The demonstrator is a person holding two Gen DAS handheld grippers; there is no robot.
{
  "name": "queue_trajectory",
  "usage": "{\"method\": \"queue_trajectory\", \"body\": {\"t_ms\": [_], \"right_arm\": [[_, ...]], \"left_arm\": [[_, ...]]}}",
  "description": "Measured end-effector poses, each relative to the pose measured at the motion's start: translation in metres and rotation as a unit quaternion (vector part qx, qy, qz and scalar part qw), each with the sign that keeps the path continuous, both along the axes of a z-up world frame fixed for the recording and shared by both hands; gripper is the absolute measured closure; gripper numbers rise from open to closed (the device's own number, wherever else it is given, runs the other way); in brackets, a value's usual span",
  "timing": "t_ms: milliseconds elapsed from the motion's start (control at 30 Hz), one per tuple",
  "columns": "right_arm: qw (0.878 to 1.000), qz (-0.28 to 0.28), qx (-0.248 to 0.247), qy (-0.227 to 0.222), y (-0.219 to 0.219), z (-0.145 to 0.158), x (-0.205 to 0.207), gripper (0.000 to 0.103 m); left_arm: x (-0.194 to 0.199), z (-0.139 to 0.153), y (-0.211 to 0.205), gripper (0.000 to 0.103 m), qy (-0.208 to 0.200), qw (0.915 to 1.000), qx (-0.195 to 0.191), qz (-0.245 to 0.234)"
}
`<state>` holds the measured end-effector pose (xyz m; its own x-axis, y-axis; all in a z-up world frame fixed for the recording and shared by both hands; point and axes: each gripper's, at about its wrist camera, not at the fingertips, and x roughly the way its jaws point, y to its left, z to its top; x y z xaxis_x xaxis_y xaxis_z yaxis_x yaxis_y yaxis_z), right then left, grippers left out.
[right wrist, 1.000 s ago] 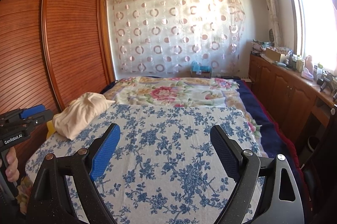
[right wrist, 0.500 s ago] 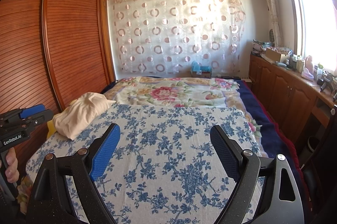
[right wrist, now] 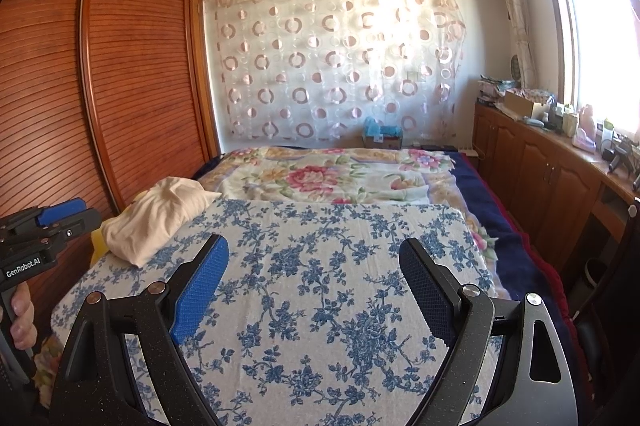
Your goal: Fold small clothes
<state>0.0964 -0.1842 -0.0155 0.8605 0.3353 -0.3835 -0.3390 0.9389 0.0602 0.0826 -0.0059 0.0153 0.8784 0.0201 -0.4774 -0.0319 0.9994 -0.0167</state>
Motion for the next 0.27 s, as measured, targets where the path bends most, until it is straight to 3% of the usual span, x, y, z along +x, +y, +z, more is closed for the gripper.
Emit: {"method": "queue_trajectory", "body": {"t_ms": [267], "right_arm": [[1.0,0.0,0.0,0.0,0.0005,-0.0003,-0.0002,0.014]], "left_arm": [[-0.0005,-0.001,0.0003,0.056,0.0,1.0,0.0,0.0]]}}
